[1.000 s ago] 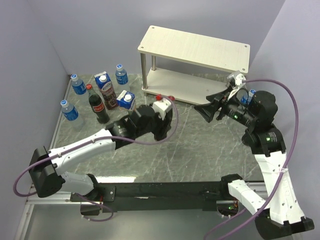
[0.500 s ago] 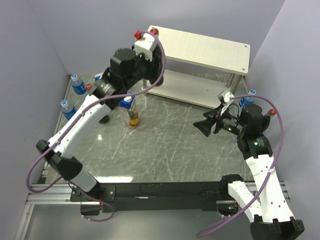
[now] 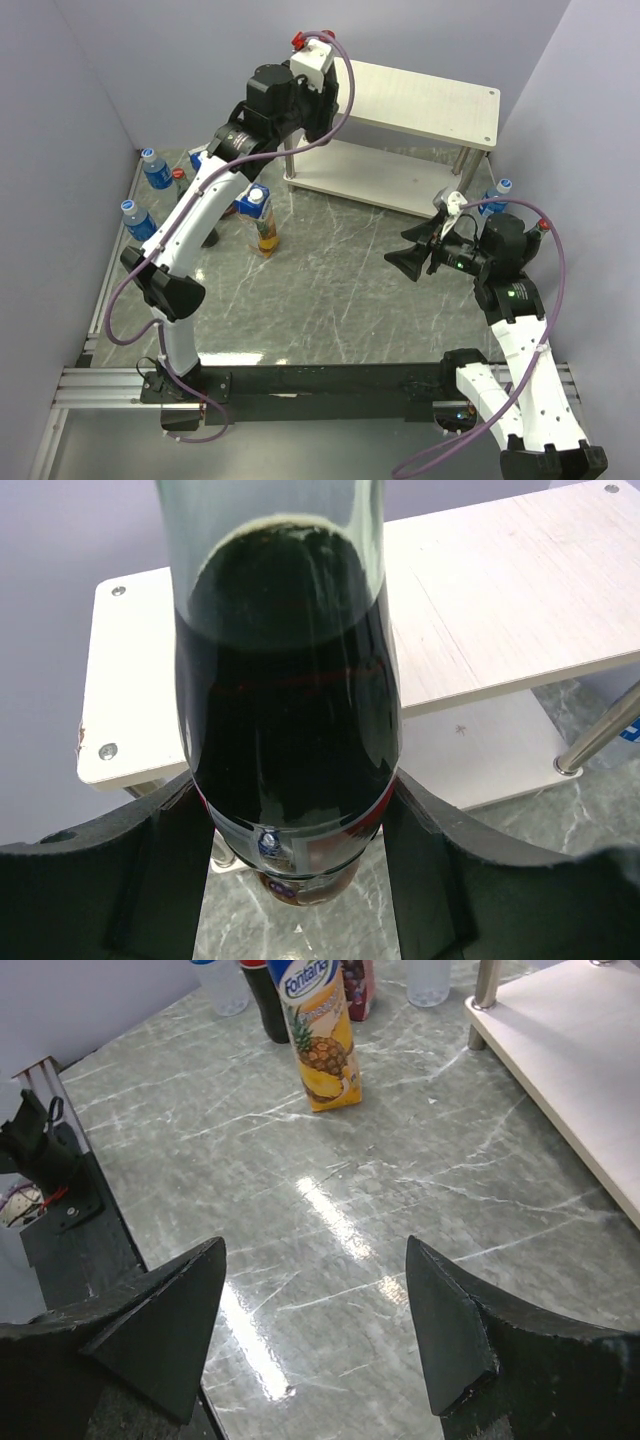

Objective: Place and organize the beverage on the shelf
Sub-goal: Adjust the drink.

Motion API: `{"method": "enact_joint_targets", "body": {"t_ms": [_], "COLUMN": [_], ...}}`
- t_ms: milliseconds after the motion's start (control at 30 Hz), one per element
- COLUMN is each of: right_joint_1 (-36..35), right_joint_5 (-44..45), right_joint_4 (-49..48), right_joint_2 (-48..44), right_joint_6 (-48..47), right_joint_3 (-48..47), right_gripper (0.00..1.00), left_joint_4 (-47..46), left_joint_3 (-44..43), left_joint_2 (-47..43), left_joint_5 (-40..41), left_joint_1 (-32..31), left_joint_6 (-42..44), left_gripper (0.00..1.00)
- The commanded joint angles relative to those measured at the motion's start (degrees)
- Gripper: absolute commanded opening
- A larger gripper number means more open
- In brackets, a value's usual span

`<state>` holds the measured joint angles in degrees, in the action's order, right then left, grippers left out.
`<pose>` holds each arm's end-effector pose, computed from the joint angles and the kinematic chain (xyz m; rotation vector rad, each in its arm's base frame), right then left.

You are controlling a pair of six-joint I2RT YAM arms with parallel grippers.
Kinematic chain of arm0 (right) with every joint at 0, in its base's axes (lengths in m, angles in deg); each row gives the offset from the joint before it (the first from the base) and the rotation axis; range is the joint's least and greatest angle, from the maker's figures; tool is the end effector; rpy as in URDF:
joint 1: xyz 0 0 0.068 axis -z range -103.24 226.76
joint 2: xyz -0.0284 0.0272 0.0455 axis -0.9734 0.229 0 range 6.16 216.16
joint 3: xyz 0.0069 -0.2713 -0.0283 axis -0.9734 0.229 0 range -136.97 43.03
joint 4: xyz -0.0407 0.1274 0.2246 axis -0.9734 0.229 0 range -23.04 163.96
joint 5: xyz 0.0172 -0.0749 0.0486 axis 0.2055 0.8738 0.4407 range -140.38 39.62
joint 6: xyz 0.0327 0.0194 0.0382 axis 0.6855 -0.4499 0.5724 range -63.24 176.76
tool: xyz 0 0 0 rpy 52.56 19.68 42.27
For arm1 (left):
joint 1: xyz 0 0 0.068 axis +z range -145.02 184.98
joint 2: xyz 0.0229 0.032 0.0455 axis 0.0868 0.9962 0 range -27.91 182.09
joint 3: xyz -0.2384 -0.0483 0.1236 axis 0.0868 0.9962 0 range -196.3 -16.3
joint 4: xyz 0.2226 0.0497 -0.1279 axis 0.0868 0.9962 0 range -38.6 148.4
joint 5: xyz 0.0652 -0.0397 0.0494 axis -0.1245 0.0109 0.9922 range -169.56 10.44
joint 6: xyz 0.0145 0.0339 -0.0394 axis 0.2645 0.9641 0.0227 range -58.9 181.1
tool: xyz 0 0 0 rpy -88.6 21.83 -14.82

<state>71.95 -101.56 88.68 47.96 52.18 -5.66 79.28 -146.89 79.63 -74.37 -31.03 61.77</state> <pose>0.1494 0.0403 0.3538 -0.7601 1.6355 0.8131 0.3341 -0.2389 0.5070 0.4589 1.6054 -0.3934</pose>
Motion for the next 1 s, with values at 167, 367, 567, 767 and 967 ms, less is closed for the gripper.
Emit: {"method": "enact_joint_targets", "body": {"t_ms": [167, 367, 567, 767, 967], "right_joint_1": [0.25, 0.34, 0.25, 0.34, 0.25], "right_joint_5": [-2.44, -2.52, -4.27, -6.04, -6.30], "right_joint_4": [-3.26, -3.52, -3.26, -4.49, -4.40], "right_joint_2": [-0.49, -0.23, -0.67, -2.16, -1.90], "right_joint_6": [-0.70, -0.96, -3.23, -3.95, -4.12], "right_joint_3": [1.05, 1.40, 1.75, 2.90, 2.90], "right_gripper": [0.78, 0.78, 0.78, 0.78, 0.78], "left_joint_4": [-17.41, -20.58, -24.45, -27.34, -30.51], "left_joint_3": [-7.22, -8.90, -9.25, -11.27, -11.27], "left_joint_2": [-2.34, -0.94, 0.64, 3.28, 4.43], "left_joint_5": [-0.62, -0.71, -0.10, -0.01, -0.27], "left_joint_1": [1.29, 2.43, 2.52, 2.52, 2.52], "left_joint_6": [2.14, 1.97, 2.59, 3.55, 3.20], "left_gripper": [0.00, 0.00, 0.00, 0.00, 0.00]}}
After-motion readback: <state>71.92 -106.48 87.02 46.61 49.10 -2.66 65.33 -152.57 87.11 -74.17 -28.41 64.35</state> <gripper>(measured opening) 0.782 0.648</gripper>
